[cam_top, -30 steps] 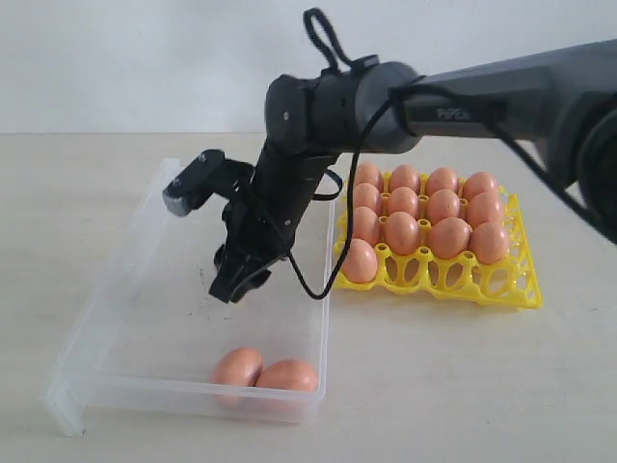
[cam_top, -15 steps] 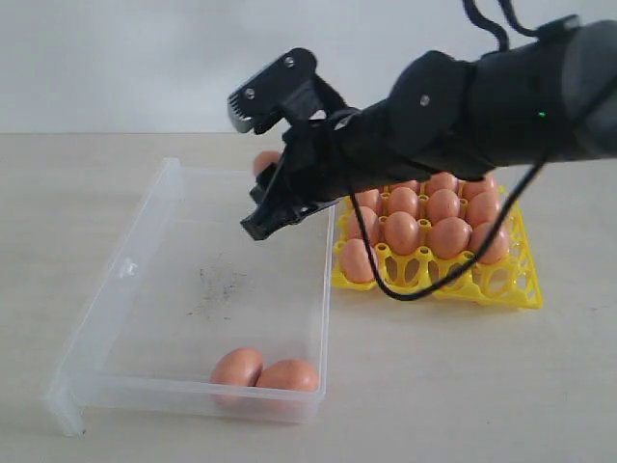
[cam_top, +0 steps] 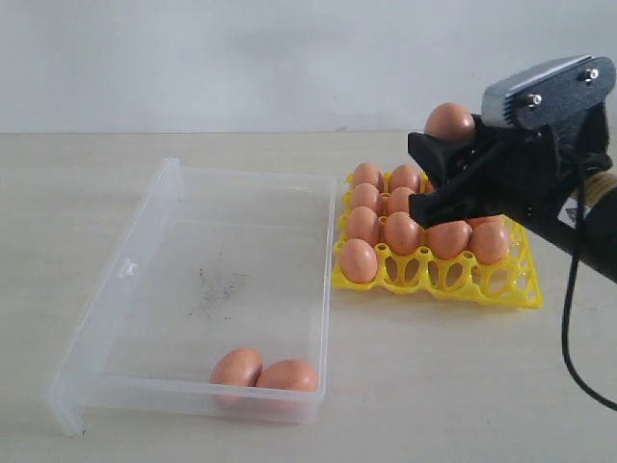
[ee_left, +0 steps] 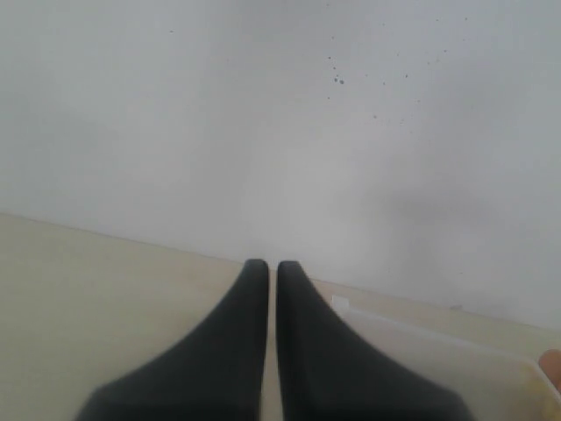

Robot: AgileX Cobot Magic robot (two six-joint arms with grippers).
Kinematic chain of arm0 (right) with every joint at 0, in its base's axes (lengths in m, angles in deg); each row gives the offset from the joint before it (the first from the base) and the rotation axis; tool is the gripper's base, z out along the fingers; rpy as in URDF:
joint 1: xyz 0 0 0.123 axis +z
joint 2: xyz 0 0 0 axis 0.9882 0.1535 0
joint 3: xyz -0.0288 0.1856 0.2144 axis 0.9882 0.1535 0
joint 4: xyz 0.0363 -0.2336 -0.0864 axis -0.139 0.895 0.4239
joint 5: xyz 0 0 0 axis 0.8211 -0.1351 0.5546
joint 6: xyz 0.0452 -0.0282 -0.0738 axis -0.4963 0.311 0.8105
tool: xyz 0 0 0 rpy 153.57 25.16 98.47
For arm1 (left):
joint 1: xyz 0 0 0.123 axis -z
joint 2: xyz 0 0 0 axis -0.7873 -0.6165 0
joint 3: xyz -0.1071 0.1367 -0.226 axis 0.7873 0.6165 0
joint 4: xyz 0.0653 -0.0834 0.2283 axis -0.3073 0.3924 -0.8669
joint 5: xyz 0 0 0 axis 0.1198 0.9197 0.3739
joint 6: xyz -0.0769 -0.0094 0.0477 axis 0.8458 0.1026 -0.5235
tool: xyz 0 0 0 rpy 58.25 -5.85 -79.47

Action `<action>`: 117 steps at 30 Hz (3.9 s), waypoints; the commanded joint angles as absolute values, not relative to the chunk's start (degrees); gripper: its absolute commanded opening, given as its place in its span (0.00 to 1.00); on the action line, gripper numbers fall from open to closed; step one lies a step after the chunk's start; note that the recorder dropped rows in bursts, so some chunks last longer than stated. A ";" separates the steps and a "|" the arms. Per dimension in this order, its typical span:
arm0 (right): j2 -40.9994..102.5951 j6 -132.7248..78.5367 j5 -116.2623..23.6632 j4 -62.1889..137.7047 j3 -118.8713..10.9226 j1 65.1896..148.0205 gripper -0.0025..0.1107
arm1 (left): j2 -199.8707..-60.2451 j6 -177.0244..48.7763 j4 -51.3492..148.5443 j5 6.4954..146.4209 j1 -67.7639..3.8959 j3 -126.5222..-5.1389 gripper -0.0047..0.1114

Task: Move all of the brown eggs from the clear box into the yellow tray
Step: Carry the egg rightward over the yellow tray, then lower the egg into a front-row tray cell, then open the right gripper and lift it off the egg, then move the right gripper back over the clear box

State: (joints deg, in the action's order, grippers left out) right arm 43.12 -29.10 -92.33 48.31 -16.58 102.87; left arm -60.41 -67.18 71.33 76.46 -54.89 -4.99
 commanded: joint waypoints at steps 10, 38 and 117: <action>66.30 -50.52 -116.26 100.12 -19.76 81.66 0.02 | -60.25 -67.52 71.51 76.46 -54.65 -5.14 0.07; 79.73 -56.07 -103.84 102.29 -33.77 87.37 0.02 | -60.25 -67.52 71.51 76.46 -54.65 -5.14 0.07; 60.56 -79.12 -98.53 115.20 -39.62 94.68 0.02 | -60.25 -67.52 71.51 76.46 -54.65 -5.14 0.07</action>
